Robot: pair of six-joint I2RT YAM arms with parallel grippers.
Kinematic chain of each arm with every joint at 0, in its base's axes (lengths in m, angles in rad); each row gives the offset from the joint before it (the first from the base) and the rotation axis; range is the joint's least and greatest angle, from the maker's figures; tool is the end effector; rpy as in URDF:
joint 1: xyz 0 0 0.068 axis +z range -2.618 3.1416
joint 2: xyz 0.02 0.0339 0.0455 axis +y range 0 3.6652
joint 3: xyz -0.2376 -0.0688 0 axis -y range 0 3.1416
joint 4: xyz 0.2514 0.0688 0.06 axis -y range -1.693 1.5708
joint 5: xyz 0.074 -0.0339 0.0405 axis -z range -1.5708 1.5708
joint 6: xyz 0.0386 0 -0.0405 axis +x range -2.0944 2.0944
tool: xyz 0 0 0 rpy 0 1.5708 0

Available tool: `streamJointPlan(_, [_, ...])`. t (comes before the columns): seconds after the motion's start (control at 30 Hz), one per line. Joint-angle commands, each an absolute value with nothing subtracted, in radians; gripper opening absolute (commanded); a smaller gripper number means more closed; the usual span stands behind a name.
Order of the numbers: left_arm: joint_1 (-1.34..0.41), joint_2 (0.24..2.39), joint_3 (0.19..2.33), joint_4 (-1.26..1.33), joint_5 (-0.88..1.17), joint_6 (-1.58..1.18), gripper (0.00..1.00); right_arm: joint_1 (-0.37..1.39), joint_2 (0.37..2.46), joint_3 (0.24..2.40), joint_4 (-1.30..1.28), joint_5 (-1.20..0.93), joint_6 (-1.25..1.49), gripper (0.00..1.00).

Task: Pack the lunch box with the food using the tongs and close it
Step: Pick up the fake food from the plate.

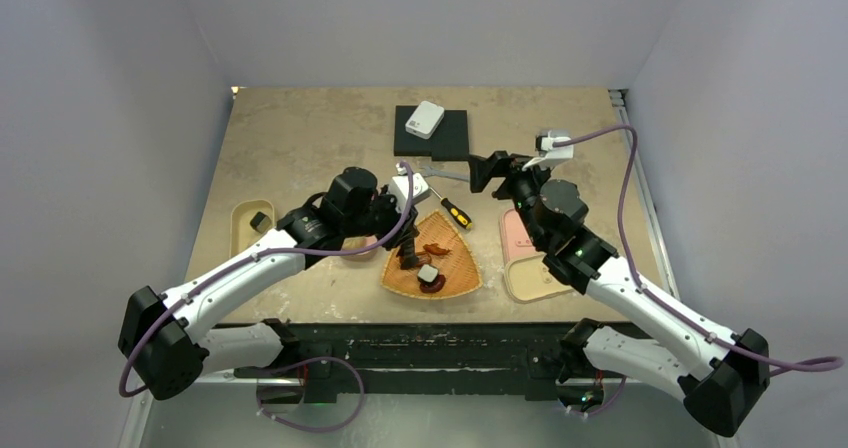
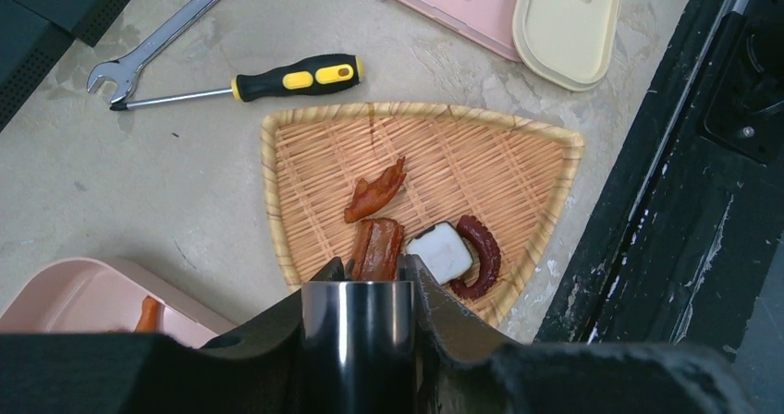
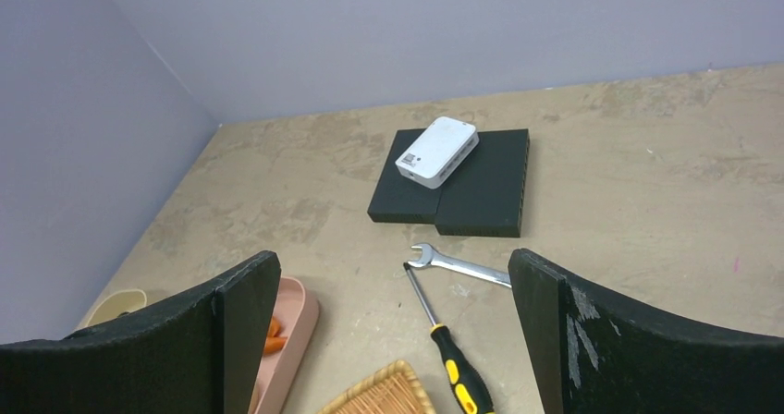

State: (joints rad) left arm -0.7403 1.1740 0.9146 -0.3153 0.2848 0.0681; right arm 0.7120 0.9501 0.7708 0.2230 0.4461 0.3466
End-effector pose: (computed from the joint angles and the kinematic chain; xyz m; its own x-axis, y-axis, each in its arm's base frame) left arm 0.1992 -0.1967 0.2658 -0.3445 0.4032 -0.8478 0.8468 0.5232 -0.0953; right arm 0.1991 0.1498 0.3257 -0.0583 0.3545 -0.9332 -0.2587 0.8975 0.3571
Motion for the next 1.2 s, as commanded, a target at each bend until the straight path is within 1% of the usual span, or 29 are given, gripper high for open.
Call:
streamJointPlan(0.0, [-0.743, 1.181, 0.94, -0.301, 0.311, 0.093, 0.27, 0.707, 0.94, 0.756, 0.221, 0.446, 0.336, 0.97])
streamJointPlan(0.37, [-0.743, 1.159, 0.929, -0.261, 0.28, 0.111, 0.27, 0.704, 0.937, 0.741, 0.222, 0.441, 0.344, 0.96])
streamJointPlan(0.8, [-0.744, 1.161, 0.988, -0.297, 0.275, 0.176, 0.28, 0.701, 0.943, 0.736, 0.222, 0.435, 0.353, 0.96])
streamJointPlan(1.17, [-0.743, 1.196, 0.974, -0.338, 0.292, 0.178, 0.28, 0.701, 0.951, 0.735, 0.219, 0.431, 0.356, 0.96])
